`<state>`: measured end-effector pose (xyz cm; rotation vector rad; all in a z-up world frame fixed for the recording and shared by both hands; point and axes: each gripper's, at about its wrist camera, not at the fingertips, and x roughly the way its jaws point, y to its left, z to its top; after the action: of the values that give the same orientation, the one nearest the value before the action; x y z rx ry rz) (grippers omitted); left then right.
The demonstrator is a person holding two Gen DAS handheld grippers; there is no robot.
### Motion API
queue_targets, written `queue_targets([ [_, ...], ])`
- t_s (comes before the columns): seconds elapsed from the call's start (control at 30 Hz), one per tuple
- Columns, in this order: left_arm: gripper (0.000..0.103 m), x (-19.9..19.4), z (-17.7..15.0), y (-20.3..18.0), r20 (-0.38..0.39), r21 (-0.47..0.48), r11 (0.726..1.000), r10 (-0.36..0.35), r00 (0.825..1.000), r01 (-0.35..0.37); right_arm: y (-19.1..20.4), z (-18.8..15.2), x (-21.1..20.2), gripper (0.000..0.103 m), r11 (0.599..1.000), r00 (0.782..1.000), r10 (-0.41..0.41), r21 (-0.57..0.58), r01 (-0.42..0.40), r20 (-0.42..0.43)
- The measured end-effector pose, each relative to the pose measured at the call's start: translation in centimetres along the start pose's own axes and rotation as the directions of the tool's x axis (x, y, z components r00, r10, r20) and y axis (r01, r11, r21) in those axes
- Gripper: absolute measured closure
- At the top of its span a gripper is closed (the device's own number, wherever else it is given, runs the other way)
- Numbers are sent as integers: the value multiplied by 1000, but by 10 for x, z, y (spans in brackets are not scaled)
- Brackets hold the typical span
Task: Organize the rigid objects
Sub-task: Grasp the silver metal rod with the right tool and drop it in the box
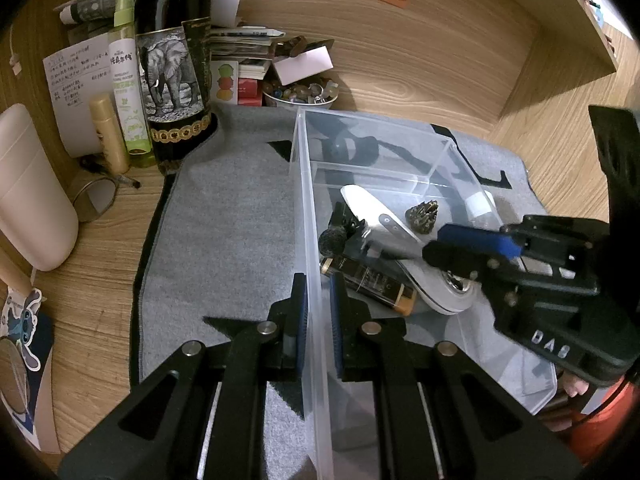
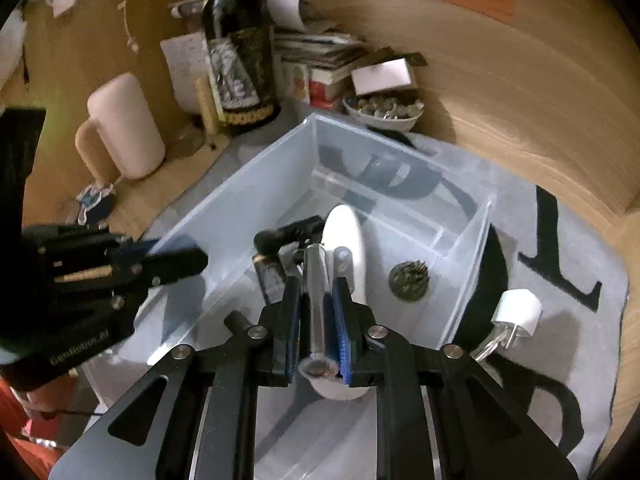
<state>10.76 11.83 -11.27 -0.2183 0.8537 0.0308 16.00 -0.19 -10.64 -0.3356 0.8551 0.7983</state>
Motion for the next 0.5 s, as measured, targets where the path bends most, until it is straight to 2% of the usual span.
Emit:
queue_targets([
  [0.1,93,0,0,-1,2,1,1000,2,1000,-2,4,-3,-1,87,999,1000,-26,-20,26,-3],
  [0.17,93,0,0,0,1,2,1000,3,1000,-3,3,-4,-2,83,999,1000,-28,-18,28,-5],
  [0.23,93,0,0,0,2,1,1000,3,1000,-3,1,-5,-4,73,999,999,-32,-9,32,3],
  [0.4,93,0,0,0,2,3,1000,4,1000,-4,-10,-8,-22,59,997,996,-64,34,62,63],
  [0.5,93,0,0,0,2,3,1000,4,1000,-4,-18,-8,-38,47,994,990,-97,67,90,106],
])
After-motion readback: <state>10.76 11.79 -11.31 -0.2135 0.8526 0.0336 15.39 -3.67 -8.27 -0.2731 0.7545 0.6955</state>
